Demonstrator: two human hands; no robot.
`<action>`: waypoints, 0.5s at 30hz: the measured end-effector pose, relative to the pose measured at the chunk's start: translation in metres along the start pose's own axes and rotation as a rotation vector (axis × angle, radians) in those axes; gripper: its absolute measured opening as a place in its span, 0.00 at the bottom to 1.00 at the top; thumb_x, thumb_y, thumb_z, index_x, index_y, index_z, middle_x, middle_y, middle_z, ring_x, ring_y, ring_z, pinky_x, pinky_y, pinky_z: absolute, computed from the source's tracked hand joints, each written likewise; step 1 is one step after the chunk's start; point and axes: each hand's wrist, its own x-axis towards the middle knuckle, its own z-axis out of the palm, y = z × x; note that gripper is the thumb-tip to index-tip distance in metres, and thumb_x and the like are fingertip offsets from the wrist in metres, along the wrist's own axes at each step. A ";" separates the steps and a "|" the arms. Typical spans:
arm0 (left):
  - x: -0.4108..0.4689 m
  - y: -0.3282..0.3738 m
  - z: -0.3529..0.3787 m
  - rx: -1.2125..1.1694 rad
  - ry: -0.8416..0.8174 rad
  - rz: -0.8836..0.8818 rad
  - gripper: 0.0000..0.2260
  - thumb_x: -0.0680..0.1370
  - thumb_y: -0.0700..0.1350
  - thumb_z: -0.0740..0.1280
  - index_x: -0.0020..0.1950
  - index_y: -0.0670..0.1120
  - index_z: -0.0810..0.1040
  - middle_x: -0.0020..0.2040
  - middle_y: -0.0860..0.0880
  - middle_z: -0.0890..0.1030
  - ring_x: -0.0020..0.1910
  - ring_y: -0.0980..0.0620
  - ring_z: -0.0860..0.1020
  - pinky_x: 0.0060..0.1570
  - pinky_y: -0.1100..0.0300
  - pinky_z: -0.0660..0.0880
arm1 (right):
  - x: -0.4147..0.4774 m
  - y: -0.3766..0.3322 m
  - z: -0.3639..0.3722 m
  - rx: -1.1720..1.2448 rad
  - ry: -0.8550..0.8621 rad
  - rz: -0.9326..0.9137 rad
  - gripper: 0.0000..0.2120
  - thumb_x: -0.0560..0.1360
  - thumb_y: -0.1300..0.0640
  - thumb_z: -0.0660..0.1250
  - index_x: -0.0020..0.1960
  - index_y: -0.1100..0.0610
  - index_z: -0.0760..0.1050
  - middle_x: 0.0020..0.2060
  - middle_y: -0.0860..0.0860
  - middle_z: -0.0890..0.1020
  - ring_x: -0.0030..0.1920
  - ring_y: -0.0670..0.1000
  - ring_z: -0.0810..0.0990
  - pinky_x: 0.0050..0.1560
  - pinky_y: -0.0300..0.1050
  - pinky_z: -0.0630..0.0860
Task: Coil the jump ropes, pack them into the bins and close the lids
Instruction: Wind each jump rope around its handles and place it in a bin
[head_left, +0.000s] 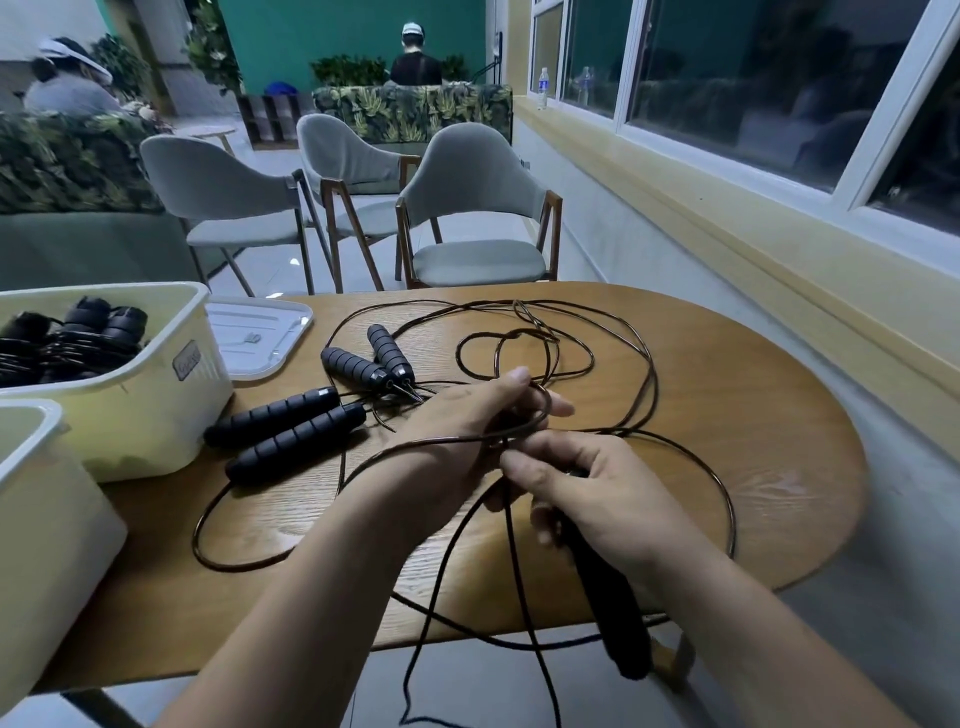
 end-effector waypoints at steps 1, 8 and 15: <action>0.000 0.000 0.001 0.003 -0.007 0.008 0.21 0.86 0.53 0.63 0.55 0.39 0.87 0.41 0.47 0.78 0.39 0.49 0.78 0.39 0.54 0.72 | 0.001 0.002 0.002 0.017 0.019 -0.001 0.08 0.83 0.52 0.71 0.54 0.55 0.86 0.47 0.60 0.89 0.31 0.50 0.76 0.26 0.41 0.71; 0.008 0.003 -0.010 -0.044 0.114 0.002 0.17 0.86 0.54 0.64 0.42 0.47 0.80 0.39 0.51 0.80 0.37 0.53 0.73 0.37 0.57 0.66 | -0.002 -0.001 -0.004 -0.062 -0.018 0.016 0.10 0.81 0.57 0.74 0.44 0.61 0.82 0.36 0.58 0.86 0.31 0.56 0.73 0.27 0.43 0.69; 0.011 0.007 -0.025 -0.015 0.101 -0.004 0.18 0.85 0.58 0.63 0.40 0.51 0.77 0.38 0.52 0.72 0.35 0.55 0.71 0.36 0.58 0.63 | -0.010 -0.005 -0.009 -0.251 -0.170 0.122 0.12 0.79 0.56 0.77 0.46 0.64 0.80 0.33 0.52 0.84 0.34 0.49 0.77 0.36 0.40 0.75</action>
